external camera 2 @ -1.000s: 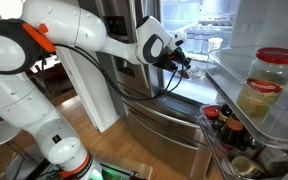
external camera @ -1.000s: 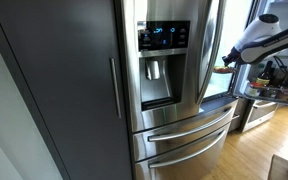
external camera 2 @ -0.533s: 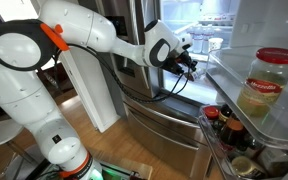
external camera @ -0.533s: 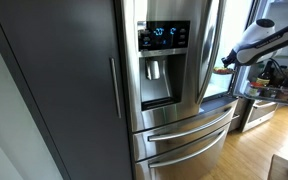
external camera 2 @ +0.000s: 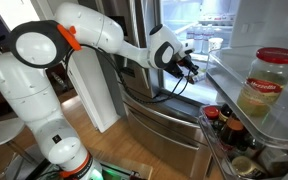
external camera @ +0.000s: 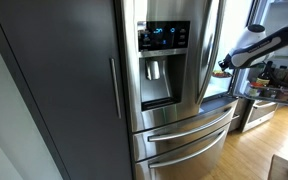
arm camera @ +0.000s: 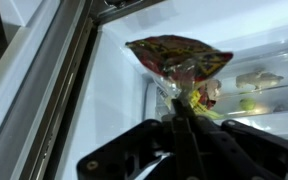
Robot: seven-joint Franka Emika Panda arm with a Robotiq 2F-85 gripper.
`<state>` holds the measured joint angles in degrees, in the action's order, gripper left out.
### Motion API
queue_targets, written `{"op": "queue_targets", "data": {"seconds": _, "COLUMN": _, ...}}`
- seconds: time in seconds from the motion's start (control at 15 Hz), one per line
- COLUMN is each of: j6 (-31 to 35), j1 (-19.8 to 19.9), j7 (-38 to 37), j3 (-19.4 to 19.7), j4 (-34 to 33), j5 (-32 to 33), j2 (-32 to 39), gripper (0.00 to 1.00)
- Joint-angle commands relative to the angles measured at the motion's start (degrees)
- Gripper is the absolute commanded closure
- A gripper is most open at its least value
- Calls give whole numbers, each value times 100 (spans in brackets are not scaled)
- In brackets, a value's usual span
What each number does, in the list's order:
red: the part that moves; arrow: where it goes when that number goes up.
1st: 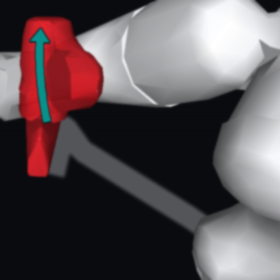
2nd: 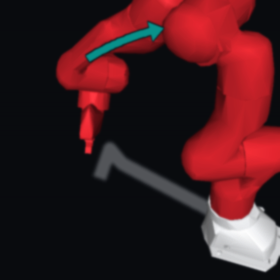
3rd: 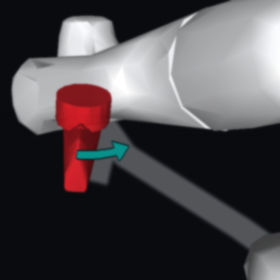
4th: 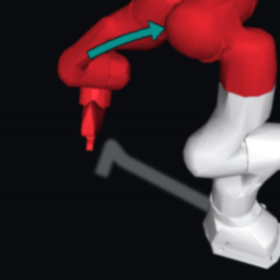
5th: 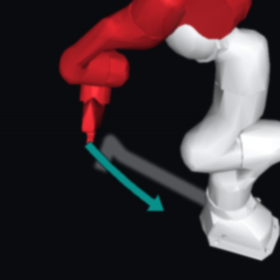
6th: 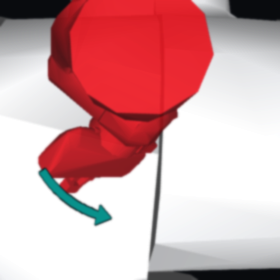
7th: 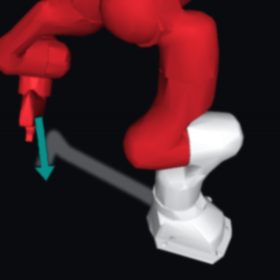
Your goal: Remove the snack pack from the door compartment and put it in the fridge
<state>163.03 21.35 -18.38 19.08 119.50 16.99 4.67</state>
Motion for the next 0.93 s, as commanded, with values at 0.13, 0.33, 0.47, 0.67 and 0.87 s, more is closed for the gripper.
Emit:
{"op": "queue_targets", "data": {"seconds": 0.13, "j6": -442, "j1": -182, "j7": -504, "j3": 49, "j4": -1004, "j5": -771, "j2": 992, "gripper": 100}}
{"op": "queue_targets", "data": {"seconds": 0.33, "j6": -614, "j1": -183, "j7": -380, "j3": -74, "j4": -1340, "j5": -1513, "j2": 1309, "gripper": 100}}
{"op": "queue_targets", "data": {"seconds": 0.47, "j6": -687, "j1": -150, "j7": -435, "j3": -148, "j4": -1586, "j5": -2017, "j2": 1519, "gripper": 100}}
{"op": "queue_targets", "data": {"seconds": 0.67, "j6": -737, "j1": -85, "j7": -509, "j3": -189, "j4": -1957, "j5": -2616, "j2": 1833, "gripper": 100}}
{"op": "queue_targets", "data": {"seconds": 0.87, "j6": -885, "j1": -123, "j7": -894, "j3": -95, "j4": -2261, "j5": -2958, "j2": 2097, "gripper": 100}}
